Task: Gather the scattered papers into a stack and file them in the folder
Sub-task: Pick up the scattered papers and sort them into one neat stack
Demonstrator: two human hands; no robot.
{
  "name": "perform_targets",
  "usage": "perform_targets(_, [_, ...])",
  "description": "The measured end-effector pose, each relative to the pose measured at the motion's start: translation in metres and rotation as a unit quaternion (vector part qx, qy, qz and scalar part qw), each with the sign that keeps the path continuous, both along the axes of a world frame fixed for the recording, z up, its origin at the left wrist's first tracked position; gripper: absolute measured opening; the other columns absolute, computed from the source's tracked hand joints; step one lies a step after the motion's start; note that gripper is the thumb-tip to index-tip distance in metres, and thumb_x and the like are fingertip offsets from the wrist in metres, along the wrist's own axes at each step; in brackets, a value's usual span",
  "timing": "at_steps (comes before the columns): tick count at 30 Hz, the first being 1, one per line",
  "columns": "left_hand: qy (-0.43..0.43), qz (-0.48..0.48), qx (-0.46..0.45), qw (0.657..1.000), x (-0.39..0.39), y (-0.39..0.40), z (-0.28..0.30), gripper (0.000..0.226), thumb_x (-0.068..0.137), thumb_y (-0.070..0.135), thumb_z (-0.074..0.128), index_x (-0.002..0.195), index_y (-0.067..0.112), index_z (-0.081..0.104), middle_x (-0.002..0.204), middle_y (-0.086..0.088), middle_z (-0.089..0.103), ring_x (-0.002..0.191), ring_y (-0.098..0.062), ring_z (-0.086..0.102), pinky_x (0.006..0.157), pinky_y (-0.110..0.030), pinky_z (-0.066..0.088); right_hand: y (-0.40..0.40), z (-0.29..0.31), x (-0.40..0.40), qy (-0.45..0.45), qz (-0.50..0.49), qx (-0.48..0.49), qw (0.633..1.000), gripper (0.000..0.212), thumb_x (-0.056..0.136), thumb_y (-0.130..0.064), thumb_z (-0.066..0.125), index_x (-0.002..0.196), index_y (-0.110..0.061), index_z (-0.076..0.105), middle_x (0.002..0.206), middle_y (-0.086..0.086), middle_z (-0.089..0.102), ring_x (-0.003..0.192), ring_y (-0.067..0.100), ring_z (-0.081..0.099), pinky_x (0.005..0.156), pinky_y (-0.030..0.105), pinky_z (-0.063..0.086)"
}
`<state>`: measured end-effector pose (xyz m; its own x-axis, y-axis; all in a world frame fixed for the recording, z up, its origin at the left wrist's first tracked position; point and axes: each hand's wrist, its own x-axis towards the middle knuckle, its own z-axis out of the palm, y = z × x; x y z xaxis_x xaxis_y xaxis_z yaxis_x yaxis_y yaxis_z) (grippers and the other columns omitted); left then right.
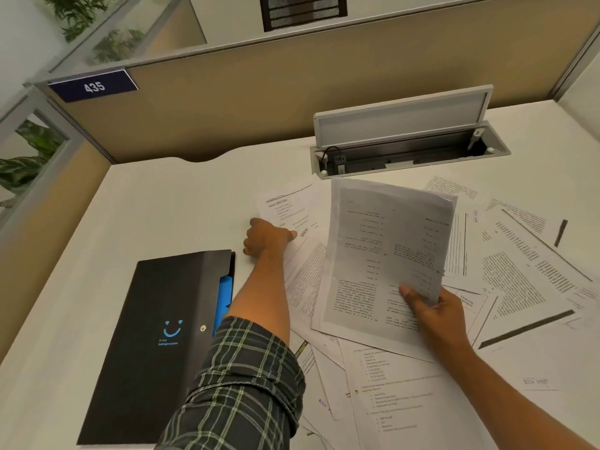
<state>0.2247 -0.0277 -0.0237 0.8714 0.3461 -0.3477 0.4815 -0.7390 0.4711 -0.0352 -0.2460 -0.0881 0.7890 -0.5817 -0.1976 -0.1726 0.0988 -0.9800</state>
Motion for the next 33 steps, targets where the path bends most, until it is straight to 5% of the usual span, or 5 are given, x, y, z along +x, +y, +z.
perform_targets(6, [-0.140,-0.038,0.026,0.989,-0.006,0.009,-0.002,0.034,0.087,0.028,0.075,0.114,0.008,0.068,0.117,-0.010,0.066,0.106,-0.031,0.061,0.094,-0.041,0.044,0.000,0.001,0.001,0.008,-0.008,0.003,1.000,0.018,0.086,-0.023,0.081,0.103,-0.019,0.074,0.091,-0.013,0.078,0.078,0.004,0.075,0.058,0.015,0.057])
perform_targets(9, [-0.203,-0.034,-0.030,0.978,-0.007,0.010,0.006,0.020,0.094,0.020,0.068,0.108,0.008,0.075,0.109,-0.009,0.073,0.094,-0.029,0.069,0.088,-0.039,0.055,0.000,0.002,0.002,0.003,-0.012,0.006,1.000,0.018,0.086,-0.024,0.081,0.102,-0.021,0.074,0.085,-0.019,0.078,0.078,0.002,0.075,0.058,0.013,0.056])
perform_targets(17, [-0.278,-0.022,-0.157,0.947,0.002,0.021,0.047,0.028,0.101,0.031,0.056,0.081,0.015,0.067,0.081,0.005,0.071,0.066,-0.011,0.069,0.054,-0.014,0.048,0.000,0.004,0.002,0.006,-0.019,-0.004,1.000,0.021,0.085,-0.029,0.082,0.104,-0.023,0.074,0.093,-0.012,0.078,0.079,0.008,0.076,0.062,0.018,0.060])
perform_targets(25, [-0.310,0.029,-0.299,0.902,0.013,0.032,0.107,0.024,0.098,0.026,0.060,0.074,0.027,0.063,0.079,0.011,0.069,0.065,-0.003,0.068,0.055,-0.019,0.054,0.004,0.013,0.001,0.009,-0.018,-0.006,1.000,0.014,0.088,-0.027,0.080,0.099,-0.033,0.073,0.088,-0.021,0.078,0.080,0.003,0.075,0.060,0.014,0.057])
perform_targets(33, [-0.327,0.080,-0.459,0.822,0.013,0.043,0.162,0.022,0.094,0.018,0.068,0.072,0.014,0.065,0.071,0.000,0.066,0.062,-0.014,0.060,0.064,-0.032,0.059,0.008,0.021,0.002,0.017,-0.012,-0.028,0.999,0.016,0.090,-0.027,0.079,0.098,-0.037,0.070,0.091,-0.020,0.074,0.078,-0.004,0.073,0.059,0.010,0.055])
